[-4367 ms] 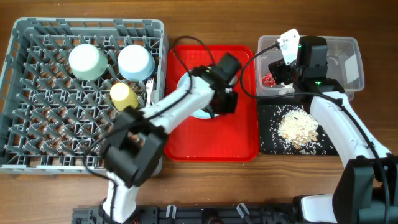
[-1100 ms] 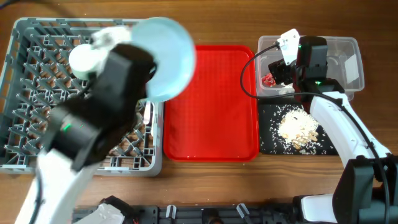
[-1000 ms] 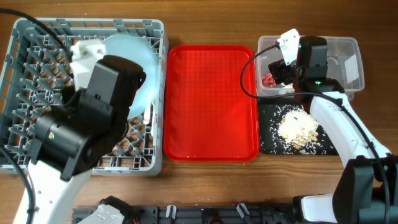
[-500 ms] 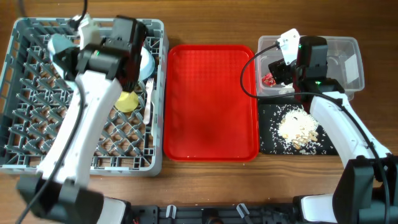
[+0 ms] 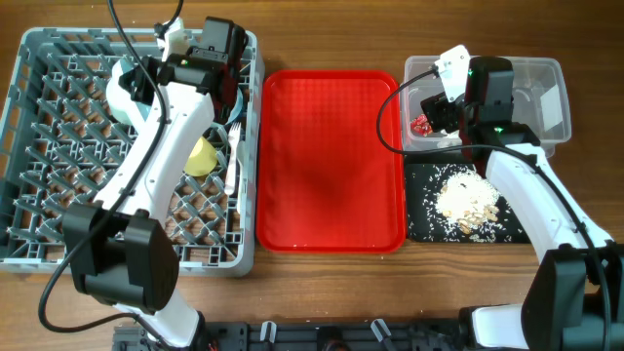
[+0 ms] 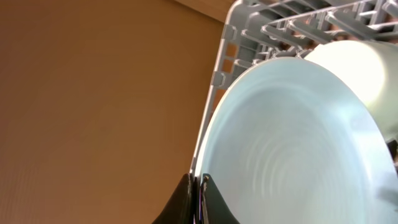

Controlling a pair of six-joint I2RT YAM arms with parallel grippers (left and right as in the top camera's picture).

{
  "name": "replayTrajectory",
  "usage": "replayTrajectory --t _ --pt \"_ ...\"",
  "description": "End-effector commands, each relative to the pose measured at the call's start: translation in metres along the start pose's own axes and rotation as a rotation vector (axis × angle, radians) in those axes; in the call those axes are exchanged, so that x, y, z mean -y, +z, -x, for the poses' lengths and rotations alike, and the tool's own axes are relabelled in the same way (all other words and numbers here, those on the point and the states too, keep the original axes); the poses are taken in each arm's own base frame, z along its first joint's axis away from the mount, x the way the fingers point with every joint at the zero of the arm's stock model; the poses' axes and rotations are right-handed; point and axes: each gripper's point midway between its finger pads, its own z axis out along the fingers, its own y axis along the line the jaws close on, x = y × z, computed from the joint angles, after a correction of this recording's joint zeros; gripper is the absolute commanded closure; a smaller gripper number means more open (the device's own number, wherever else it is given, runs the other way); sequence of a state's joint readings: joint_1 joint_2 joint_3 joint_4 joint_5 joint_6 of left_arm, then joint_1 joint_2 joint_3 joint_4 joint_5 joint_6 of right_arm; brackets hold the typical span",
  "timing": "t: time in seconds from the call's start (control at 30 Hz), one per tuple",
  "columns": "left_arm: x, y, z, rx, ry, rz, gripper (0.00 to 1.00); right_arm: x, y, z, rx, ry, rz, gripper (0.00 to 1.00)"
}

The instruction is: Sort waste into correct bins and load items into the dishwasher rack

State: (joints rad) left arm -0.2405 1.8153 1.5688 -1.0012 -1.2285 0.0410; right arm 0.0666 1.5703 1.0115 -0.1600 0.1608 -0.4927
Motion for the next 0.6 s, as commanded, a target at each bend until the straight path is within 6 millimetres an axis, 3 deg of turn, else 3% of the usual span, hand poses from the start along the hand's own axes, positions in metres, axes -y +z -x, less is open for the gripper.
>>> replayTrajectory --t 0.0,0.2,0.47,0.57 --pt "0.032 -0.002 -0.002 -0.009 0.027 -0.200 0.96 0.002 0.002 0.004 0.006 -0.002 -0.001 0.00" --pt "0.033 -0.002 -0.004 -0.013 0.036 -0.205 0.96 0.002 0.002 0.004 0.007 -0.002 -0.001 0.00" --pt "0.032 -0.005 -0.027 -0.071 0.173 -0.210 0.96 0.002 0.002 0.004 0.007 -0.002 -0.001 0.00" --pt "0.028 -0.006 -0.025 -0.062 0.156 -0.209 0.96 0.002 0.002 0.004 0.006 -0.002 -0.001 0.00"
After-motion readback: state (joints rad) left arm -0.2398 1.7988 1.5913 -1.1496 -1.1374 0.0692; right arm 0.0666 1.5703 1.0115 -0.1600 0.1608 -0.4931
